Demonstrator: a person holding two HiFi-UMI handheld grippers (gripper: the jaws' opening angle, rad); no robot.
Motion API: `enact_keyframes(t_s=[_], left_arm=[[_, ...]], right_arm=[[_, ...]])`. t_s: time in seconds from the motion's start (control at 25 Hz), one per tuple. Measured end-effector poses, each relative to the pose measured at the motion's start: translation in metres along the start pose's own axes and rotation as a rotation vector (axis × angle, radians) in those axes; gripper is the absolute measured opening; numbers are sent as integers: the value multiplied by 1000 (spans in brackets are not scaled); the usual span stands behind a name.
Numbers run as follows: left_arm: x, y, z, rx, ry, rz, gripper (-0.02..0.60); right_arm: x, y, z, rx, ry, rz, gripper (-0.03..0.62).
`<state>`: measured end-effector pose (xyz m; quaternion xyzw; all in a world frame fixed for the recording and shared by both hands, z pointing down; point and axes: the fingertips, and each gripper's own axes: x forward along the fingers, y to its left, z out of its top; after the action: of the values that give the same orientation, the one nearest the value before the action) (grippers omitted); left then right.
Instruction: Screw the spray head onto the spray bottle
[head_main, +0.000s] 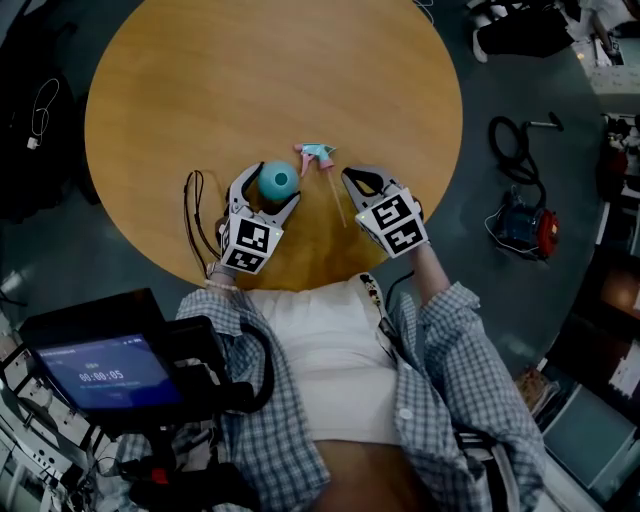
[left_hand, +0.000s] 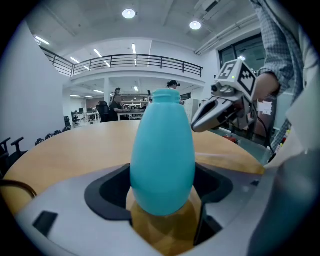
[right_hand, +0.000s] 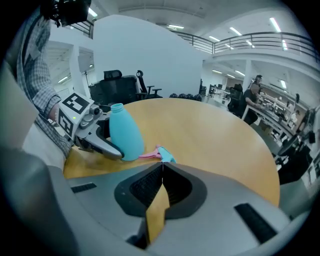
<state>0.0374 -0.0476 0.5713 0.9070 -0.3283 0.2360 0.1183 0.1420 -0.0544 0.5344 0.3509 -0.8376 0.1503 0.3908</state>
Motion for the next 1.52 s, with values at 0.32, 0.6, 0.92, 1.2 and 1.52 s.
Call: enact_keyframes(t_s=[0.32, 0.6, 0.92, 1.2, 1.52], left_arm=[[3, -3, 1, 6, 5, -4, 376], [3, -7, 3, 16, 6, -11, 376], [1, -11, 4, 19, 11, -10, 376], [-2, -12, 4, 21, 11, -8, 376], [0, -12, 7, 19, 6, -10, 376]], right_arm=[[36, -28, 32, -158, 102, 139, 52], [60, -11, 25, -253, 245, 319, 150], [81, 2, 21, -278, 342, 460, 151], [88, 10, 7, -273, 422, 541, 156], [83, 15, 6, -189, 400, 611, 126]])
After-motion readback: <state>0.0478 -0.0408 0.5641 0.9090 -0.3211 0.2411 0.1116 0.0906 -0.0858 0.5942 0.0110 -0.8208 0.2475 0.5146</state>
